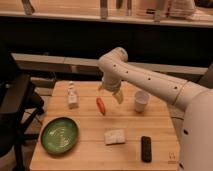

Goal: Drag the pepper across the table

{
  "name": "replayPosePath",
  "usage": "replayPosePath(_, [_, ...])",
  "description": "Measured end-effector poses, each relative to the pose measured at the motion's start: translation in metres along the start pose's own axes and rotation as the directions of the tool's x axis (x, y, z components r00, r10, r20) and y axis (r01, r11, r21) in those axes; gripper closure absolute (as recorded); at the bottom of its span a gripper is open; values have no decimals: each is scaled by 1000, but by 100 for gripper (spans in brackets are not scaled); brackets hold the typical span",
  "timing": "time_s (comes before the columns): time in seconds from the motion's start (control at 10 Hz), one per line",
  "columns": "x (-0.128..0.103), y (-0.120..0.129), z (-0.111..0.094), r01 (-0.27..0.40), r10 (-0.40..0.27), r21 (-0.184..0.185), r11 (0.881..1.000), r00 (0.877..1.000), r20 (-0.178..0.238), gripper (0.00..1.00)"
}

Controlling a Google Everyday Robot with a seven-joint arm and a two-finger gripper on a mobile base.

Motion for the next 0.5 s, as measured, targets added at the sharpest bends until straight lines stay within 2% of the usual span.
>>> replayPosePath(0.5, [-8, -12, 23, 72, -72, -1, 997, 997, 13, 20])
